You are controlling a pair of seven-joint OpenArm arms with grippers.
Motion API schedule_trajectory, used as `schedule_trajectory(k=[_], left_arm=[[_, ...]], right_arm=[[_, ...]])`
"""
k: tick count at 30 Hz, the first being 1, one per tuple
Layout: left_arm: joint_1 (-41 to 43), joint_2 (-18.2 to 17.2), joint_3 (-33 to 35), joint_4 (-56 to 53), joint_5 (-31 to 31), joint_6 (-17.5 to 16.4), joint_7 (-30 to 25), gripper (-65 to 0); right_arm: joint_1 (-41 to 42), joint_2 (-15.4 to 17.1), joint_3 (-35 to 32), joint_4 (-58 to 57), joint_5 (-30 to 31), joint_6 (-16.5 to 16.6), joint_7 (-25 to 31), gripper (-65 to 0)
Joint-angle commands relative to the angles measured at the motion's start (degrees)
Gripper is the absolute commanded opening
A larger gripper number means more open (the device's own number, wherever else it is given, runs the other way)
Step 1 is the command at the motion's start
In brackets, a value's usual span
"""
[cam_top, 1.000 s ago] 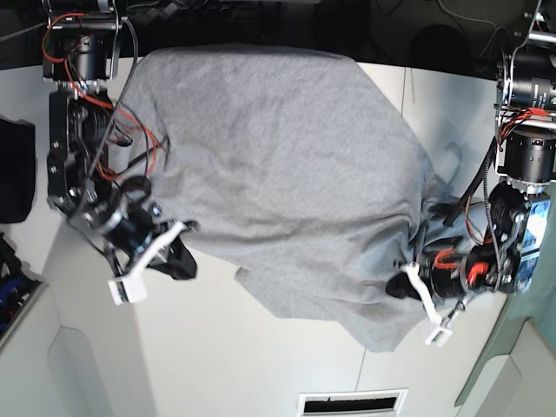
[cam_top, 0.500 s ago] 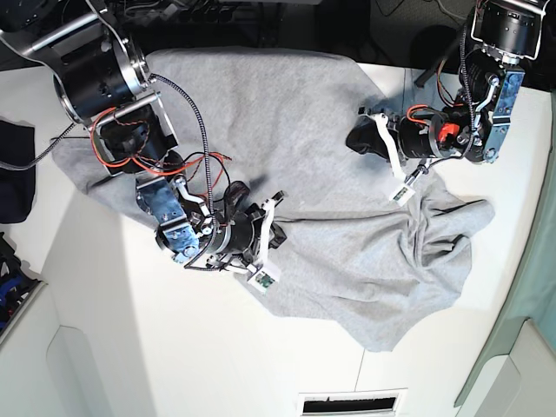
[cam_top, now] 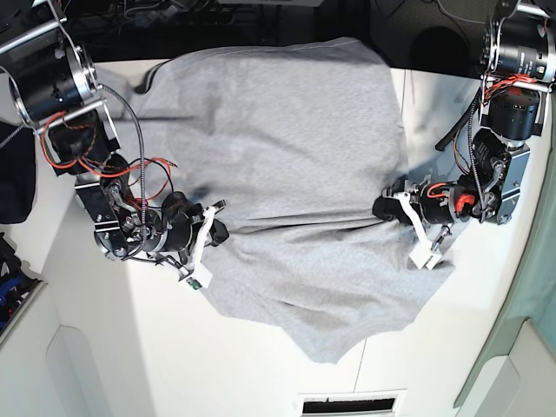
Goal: Layout the t-shirt on the table in an organized manner, then fold the t-shirt properly
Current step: 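Grasp the shirt with both grippers and pull it toward the robot, then pull the shirt edge outward with the right gripper to spread it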
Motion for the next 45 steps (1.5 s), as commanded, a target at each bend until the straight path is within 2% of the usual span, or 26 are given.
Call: schedule_trajectory(k=[1,5,10,13,15,18,20,21,23,25,32,36,40,42,45], left_arm=[[-1.9,-1.44,-0.07,-1.36,6.71,4.76,1.68,-65.0],[-7.67,-1.27,-0.07,-2.4,9.44,4.94,-0.2,-65.0],[-12.81,-1.14,-0.07,-2.4,9.53,5.53,-0.15,-65.0],[-14.62,-1.31,-0.07,-2.38,8.37,5.42,0.79,-65.0],[-15.45,-1.73,-0.07,-1.79,4.59,3.82,3.13,-65.0],[-14.93,-3.43,-0.07,2.03,-4.28,0.33,6.38,-65.0],[-13.35,-5.11,-0.07,5.66,-9.14,-0.39,8.57,-65.0],[-12.31,-5.92,-0.07,7.56,-11.23,-0.37,9.62,-65.0],[-9.68,-7.23,-0.07,11.17,-14.16,-0.44,11.34,-65.0],[-6.97,-7.85,-0.07,13.68,-14.34,-0.79,11.69,-65.0],[1.81,-7.96,-0.07,15.69,-14.27,-0.79,11.21,-65.0],[5.53,-7.87,-0.07,15.63,-12.37,-0.79,9.68,-65.0],[8.02,-7.58,-0.07,15.45,-5.01,-0.48,3.63,-65.0],[8.33,-7.34,-0.07,15.12,-2.93,0.98,3.02,-65.0],[8.11,-7.37,-0.07,14.36,-0.83,1.75,2.84,-65.0]], right_arm=[[0.24,1.25,0.52,1.55,0.52,-0.04,-2.4,-65.0],[-5.77,2.54,1.22,8.94,4.28,0.0,-5.97,-65.0],[-16.17,2.82,1.9,22.47,4.52,-0.09,-5.88,-65.0],[-20.2,2.67,4.76,29.86,4.48,-0.98,-4.66,-65.0],[-21.09,2.25,8.44,33.33,4.5,-1.55,-4.22,-65.0],[-20.7,0.35,15.89,35.76,4.2,-3.43,-4.24,-65.0],[-20.06,-0.9,21.2,35.87,4.07,-4.17,-4.31,-63.9],[-19.98,-1.2,23.61,35.87,4.09,-4.44,-4.28,-56.0],[-20.04,-1.66,27.69,35.63,3.96,-7.15,-4.28,-41.1],[-19.93,-1.86,30.12,34.12,3.54,-8.74,-4.26,-38.2],[-19.76,-2.03,29.05,20.5,1.75,-8.63,1.42,-38.2],[-19.32,-4.11,28.24,16.02,1.62,-6.01,2.43,-39.7],[-18.27,-6.6,28.24,15.63,1.25,-5.22,4.13,-57.8],[-16.98,-6.93,28.24,15.63,1.03,-4.5,4.39,-65.0],[-13.79,-6.51,28.3,15.89,-1.44,-2.45,4.5,-65.0]])
